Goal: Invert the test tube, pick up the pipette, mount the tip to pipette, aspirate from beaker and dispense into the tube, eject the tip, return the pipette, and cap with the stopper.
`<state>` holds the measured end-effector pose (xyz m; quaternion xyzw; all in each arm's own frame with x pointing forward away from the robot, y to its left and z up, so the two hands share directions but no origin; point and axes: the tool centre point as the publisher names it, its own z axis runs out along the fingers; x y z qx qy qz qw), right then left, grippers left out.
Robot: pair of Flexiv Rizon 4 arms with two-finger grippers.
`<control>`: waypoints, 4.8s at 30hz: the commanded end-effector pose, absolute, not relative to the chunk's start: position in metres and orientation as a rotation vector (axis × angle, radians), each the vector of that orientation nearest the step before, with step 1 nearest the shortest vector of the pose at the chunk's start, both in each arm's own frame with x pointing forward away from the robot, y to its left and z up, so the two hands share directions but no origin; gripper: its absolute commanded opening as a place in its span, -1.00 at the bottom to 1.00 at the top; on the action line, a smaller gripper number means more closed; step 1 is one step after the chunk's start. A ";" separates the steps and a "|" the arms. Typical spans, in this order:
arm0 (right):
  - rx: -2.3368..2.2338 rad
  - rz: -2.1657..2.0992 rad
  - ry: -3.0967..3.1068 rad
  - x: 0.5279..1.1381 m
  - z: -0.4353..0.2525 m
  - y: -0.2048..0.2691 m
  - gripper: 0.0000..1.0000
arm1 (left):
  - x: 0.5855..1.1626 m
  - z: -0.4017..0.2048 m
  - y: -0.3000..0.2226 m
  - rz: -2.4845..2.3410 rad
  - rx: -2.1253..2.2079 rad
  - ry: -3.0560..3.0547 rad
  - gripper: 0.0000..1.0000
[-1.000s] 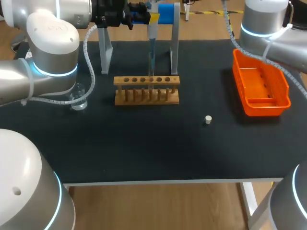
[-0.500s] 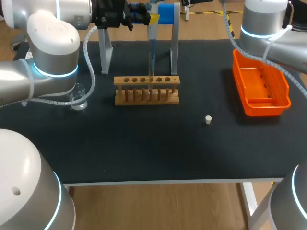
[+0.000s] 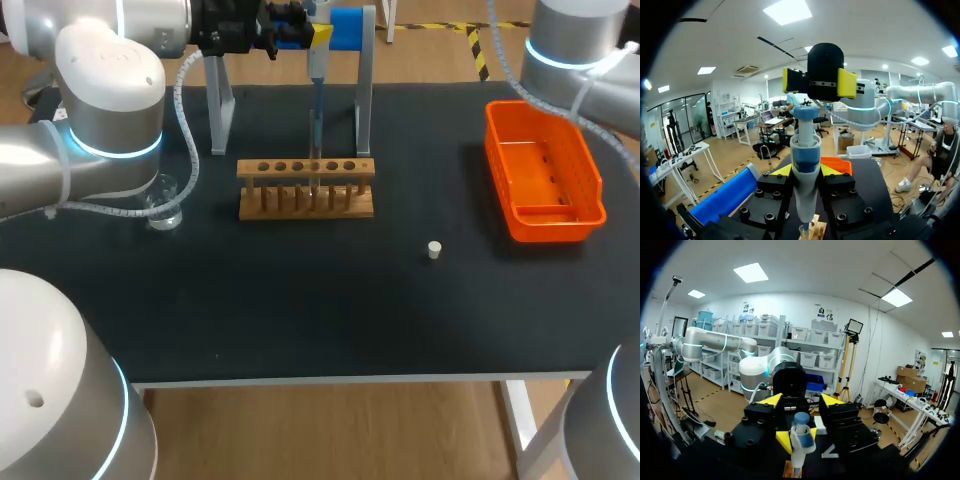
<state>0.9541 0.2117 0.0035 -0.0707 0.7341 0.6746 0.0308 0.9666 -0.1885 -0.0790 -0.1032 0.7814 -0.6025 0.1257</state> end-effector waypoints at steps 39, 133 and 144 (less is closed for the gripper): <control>-0.294 1.794 2.474 0.965 -0.209 0.162 1.00 | 0.966 -0.079 -0.188 -1.754 -0.302 2.275 -1.00; -0.109 1.547 2.701 0.973 -0.304 0.252 1.00 | 0.966 -0.079 -0.188 -1.754 -0.302 2.275 -1.00; -0.103 1.543 2.703 0.973 -0.304 0.252 1.00 | 0.966 -0.079 -0.188 -1.754 -0.302 2.275 -1.00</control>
